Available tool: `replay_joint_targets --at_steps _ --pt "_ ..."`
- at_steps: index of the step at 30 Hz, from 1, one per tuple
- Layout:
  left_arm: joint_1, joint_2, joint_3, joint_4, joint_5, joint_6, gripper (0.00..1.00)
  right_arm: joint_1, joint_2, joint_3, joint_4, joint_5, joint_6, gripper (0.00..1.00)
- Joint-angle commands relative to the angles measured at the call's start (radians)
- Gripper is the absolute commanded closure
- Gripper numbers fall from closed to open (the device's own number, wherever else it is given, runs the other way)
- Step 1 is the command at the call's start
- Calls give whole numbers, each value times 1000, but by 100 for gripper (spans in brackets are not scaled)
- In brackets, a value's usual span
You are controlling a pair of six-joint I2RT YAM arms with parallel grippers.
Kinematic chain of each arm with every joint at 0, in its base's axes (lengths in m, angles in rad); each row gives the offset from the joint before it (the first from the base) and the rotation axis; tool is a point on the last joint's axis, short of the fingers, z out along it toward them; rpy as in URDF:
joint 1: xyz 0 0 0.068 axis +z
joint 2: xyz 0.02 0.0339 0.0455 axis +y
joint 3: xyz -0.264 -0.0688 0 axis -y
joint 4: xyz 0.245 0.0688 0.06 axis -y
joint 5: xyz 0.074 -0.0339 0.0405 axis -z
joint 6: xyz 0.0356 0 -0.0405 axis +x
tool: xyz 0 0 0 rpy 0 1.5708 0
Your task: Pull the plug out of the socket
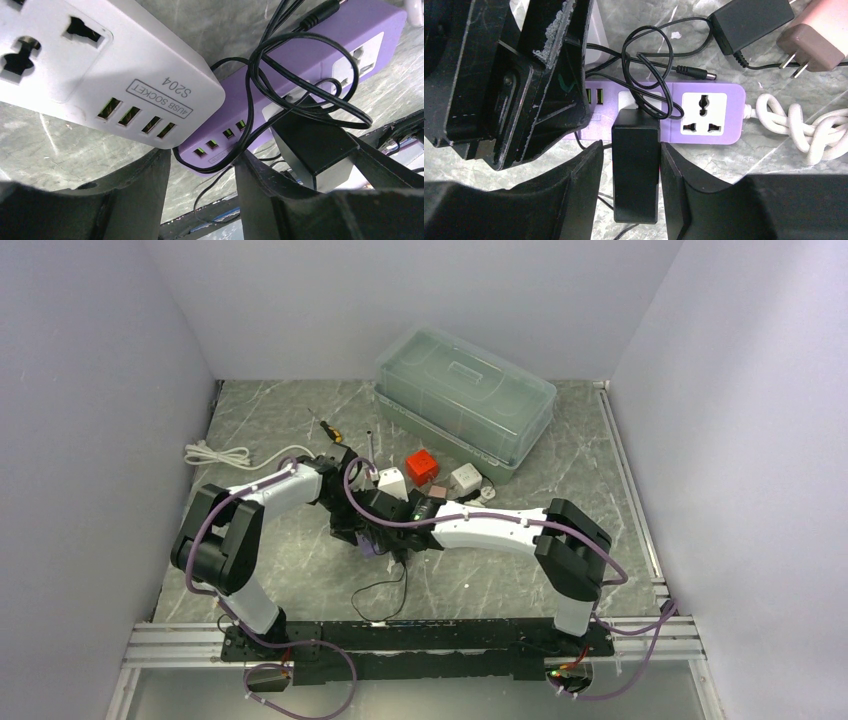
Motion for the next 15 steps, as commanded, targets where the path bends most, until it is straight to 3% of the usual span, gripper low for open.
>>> replay_joint_targets --at_steps 1,10,15 --pt "-9 5 31 10 -5 -7 47 6 6 46 -9 9 7 53" --pt "-24 35 38 -5 -37 -8 51 -5 15 41 -49 16 58 64" --pt "-39 46 47 -18 -82 -6 52 -43 -53 -46 13 -37 88 69"
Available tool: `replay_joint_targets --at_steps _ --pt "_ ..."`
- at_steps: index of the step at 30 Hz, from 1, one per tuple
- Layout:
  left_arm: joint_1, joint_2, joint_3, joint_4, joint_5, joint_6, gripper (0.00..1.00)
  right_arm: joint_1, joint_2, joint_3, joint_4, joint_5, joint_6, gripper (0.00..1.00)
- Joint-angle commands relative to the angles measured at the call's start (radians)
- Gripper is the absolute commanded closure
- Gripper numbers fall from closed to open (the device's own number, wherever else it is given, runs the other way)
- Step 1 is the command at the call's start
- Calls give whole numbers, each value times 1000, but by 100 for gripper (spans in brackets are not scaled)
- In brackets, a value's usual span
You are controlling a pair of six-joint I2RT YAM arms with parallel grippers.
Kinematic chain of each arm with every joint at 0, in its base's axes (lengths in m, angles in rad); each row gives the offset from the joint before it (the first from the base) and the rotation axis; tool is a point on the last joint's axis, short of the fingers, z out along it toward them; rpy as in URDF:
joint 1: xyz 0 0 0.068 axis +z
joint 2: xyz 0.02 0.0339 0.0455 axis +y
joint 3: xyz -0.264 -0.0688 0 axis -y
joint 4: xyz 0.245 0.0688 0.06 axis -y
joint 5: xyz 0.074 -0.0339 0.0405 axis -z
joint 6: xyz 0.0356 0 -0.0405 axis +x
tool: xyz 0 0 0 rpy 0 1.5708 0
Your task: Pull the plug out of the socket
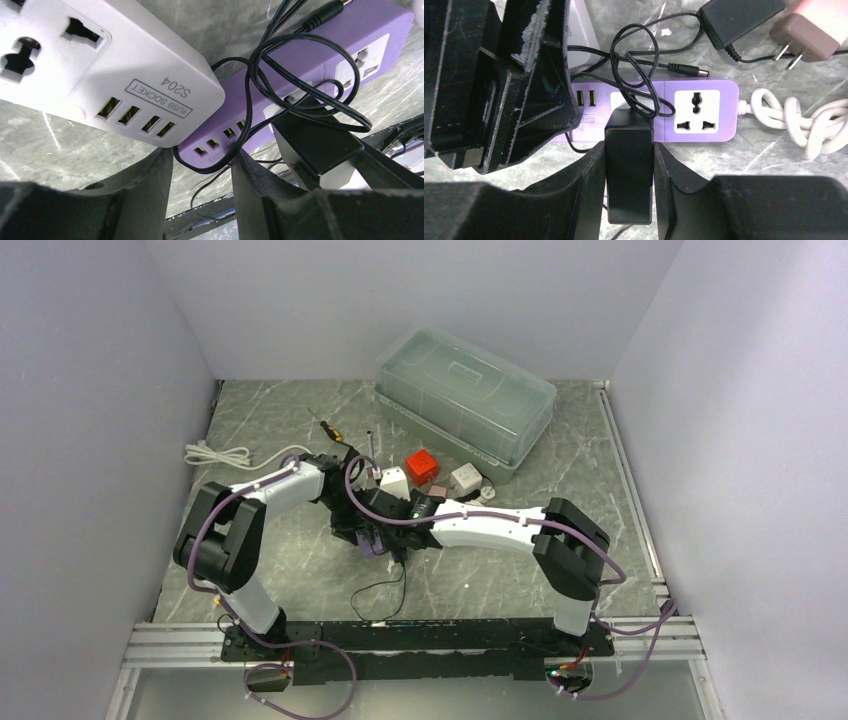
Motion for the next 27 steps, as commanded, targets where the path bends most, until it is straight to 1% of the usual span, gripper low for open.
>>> replay_joint_targets --at_steps 1,3,5,15,22,27 --pt "-34 27 23 6 -76 -4 52 -42 -81 -85 70 -73 55 70" --pt "-41 28 24 4 -86 -4 52 -61 -114 -131 115 -108 62 71" --pt "-44 32 27 2 -89 -4 53 -64 -129 -143 125 -107 62 71" --pt "-49 42 34 4 -93 -3 54 -16 -60 -35 28 -2 53 80" --pt "-56 55 37 4 -92 -2 56 31 -41 10 -11 70 76 80" --pt "-59 55 39 2 -98 0 56 34 -50 9 -27 82 81 80"
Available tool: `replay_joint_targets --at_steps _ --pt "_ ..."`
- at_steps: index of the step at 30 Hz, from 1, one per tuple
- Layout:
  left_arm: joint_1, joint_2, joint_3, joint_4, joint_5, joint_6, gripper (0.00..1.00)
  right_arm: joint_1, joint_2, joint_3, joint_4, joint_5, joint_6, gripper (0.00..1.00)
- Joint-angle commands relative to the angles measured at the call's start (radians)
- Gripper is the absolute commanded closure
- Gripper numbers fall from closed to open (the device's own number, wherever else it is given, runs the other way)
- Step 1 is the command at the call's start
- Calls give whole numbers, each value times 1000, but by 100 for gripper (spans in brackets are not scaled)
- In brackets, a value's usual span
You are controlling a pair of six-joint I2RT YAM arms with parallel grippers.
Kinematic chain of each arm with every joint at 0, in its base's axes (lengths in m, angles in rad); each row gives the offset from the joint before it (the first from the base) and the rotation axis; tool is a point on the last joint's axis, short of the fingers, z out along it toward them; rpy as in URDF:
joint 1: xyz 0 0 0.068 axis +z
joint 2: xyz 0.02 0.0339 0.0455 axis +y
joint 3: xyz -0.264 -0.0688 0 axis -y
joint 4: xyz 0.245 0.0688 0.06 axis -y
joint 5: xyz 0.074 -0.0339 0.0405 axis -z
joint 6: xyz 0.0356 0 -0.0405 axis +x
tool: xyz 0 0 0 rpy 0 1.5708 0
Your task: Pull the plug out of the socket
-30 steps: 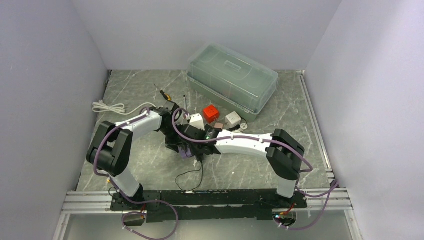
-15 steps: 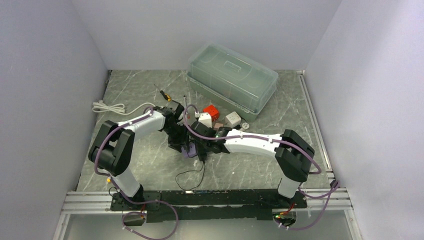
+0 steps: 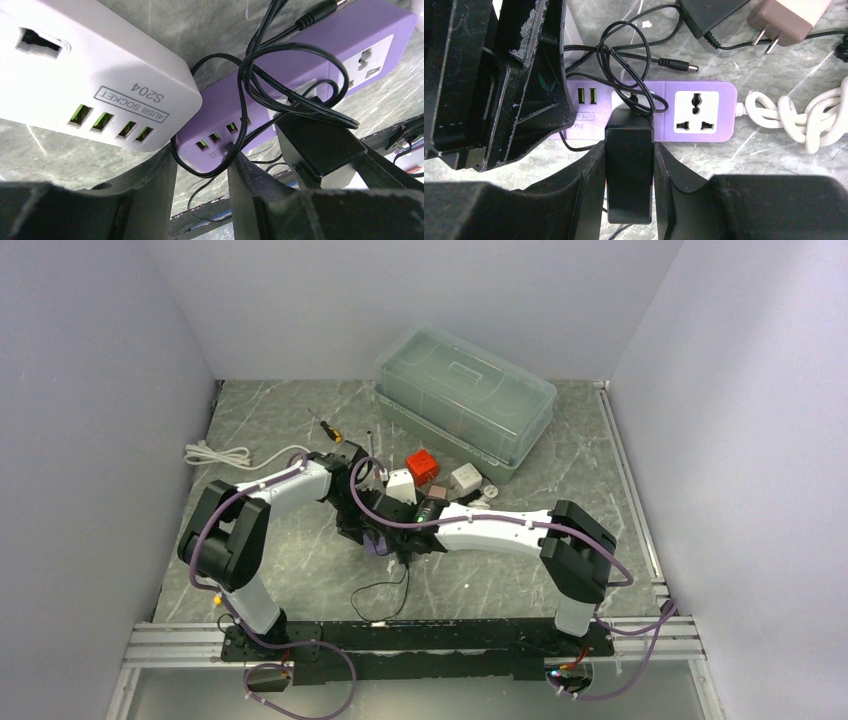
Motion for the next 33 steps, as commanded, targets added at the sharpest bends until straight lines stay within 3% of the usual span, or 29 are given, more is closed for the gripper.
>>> replay_joint_targets --at_steps 1,10,33 --pt "-15 35 5 15 -74 4 56 8 -25 34 -2 26 28 80" --pt "-19 43 8 14 -71 4 57 -53 -148 -129 159 -108 62 80" --pt "-23 48 13 13 -65 8 57 30 -44 14 16 31 107 85"
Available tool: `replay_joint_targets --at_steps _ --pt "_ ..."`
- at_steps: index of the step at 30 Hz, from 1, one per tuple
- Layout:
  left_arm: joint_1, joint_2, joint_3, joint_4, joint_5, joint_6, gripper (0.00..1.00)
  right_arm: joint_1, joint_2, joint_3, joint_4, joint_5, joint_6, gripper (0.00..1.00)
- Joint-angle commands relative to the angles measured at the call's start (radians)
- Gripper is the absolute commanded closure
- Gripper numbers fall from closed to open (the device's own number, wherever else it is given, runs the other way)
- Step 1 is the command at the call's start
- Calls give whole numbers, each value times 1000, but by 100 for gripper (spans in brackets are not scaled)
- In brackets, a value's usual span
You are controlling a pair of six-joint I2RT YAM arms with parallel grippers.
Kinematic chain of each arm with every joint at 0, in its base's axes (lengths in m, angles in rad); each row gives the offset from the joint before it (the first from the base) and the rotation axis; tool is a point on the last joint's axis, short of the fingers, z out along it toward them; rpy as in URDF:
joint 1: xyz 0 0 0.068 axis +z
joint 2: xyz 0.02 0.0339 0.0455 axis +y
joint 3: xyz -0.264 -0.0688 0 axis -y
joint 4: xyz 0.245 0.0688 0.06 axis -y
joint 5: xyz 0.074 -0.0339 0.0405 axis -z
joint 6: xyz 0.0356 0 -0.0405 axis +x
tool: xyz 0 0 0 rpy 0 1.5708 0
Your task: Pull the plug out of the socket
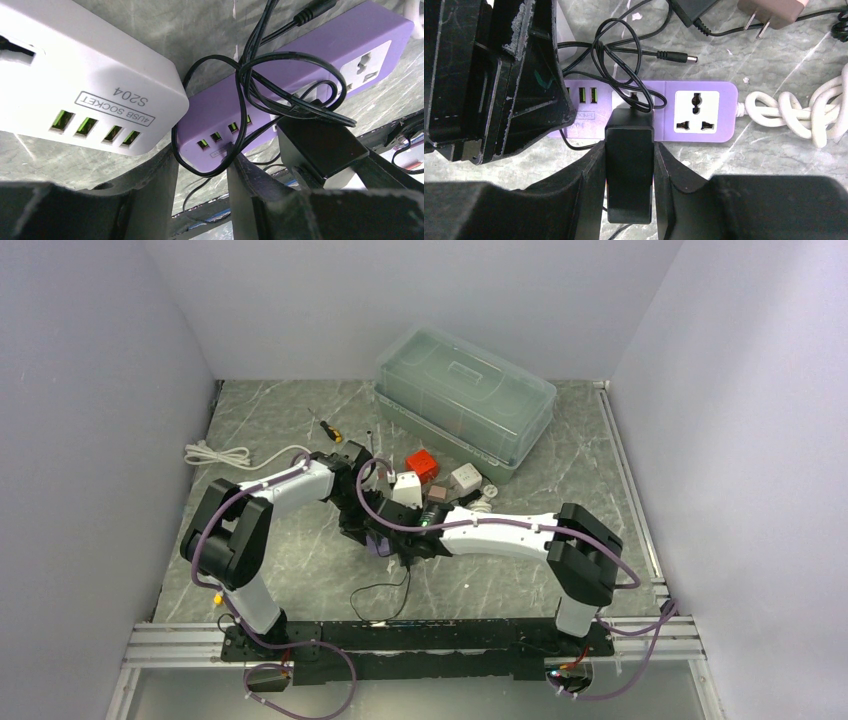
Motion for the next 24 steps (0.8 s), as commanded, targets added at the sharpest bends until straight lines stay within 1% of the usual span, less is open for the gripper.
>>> replay_joint_targets --at_steps 1,7,10,14,24 --pt "-8 38 2 12 -74 8 57 21 -11 57 5 21 33 85" --pt "-9 38 3 12 -74 8 57 -28 -107 -48 87 -36 33 85" --pt "-9 41 4 12 -73 9 57 -39 -117 -69 101 -49 35 85" --pt "-8 44 7 12 -72 10 57 -29 -89 -35 73 -30 44 87" --pt "-8 38 8 12 -71 11 57 48 13 79 -12 45 59 88"
